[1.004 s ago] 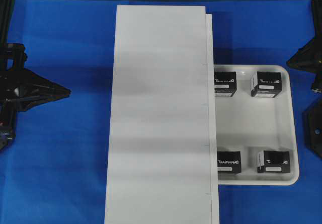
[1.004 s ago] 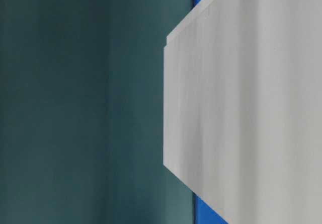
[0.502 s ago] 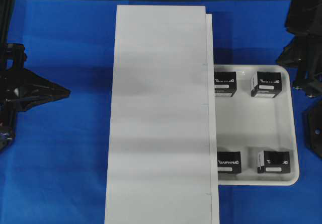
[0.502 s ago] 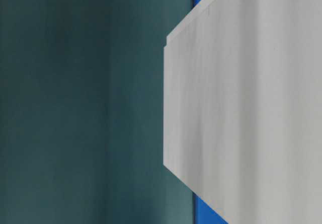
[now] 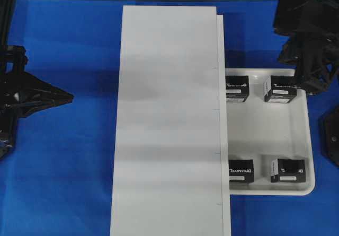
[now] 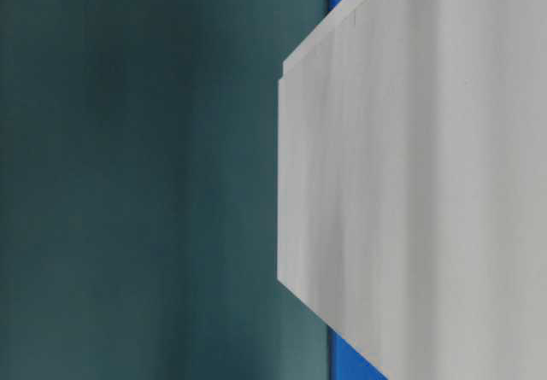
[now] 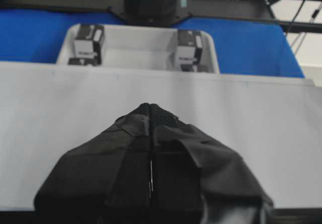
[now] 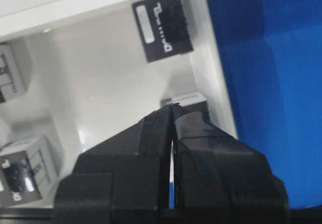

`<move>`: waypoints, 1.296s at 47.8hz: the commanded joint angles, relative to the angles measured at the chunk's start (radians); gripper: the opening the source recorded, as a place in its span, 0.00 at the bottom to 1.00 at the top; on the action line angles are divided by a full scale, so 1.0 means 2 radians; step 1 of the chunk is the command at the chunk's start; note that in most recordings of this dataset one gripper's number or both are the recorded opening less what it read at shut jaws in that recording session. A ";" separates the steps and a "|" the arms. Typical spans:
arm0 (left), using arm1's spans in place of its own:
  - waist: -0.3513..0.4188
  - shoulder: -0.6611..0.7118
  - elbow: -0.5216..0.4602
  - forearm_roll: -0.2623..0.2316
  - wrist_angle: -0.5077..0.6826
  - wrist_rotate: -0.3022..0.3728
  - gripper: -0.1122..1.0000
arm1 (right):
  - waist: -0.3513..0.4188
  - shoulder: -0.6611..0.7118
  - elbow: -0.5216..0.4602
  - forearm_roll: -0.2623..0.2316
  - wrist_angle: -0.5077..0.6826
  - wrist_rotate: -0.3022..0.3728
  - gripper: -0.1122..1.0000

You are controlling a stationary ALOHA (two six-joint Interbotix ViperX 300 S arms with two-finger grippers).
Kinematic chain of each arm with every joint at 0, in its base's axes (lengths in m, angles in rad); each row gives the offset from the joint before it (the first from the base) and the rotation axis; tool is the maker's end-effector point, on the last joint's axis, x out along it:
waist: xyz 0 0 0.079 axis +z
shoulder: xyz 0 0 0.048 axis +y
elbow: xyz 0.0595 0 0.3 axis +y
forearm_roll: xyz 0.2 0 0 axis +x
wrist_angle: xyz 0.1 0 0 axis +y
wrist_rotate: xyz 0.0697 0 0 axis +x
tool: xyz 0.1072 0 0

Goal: Place the box from the white plastic tray onto the white base.
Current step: 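Move the right gripper over the upper-left black box in the tray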

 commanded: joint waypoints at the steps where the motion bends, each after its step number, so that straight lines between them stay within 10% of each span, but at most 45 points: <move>1: 0.002 0.000 -0.015 0.001 -0.002 -0.001 0.04 | -0.004 0.014 -0.009 -0.001 0.005 -0.010 0.10; 26: 0.004 0.000 -0.015 0.001 0.004 -0.001 0.04 | -0.018 0.093 -0.017 0.001 -0.007 -0.090 0.15; 45: 0.005 -0.001 -0.015 0.001 0.012 -0.004 0.04 | -0.016 0.123 0.013 -0.002 -0.104 -0.146 0.96; 62: 0.005 -0.001 -0.015 0.001 0.019 -0.005 0.04 | -0.015 0.170 0.029 0.020 -0.104 -0.158 0.99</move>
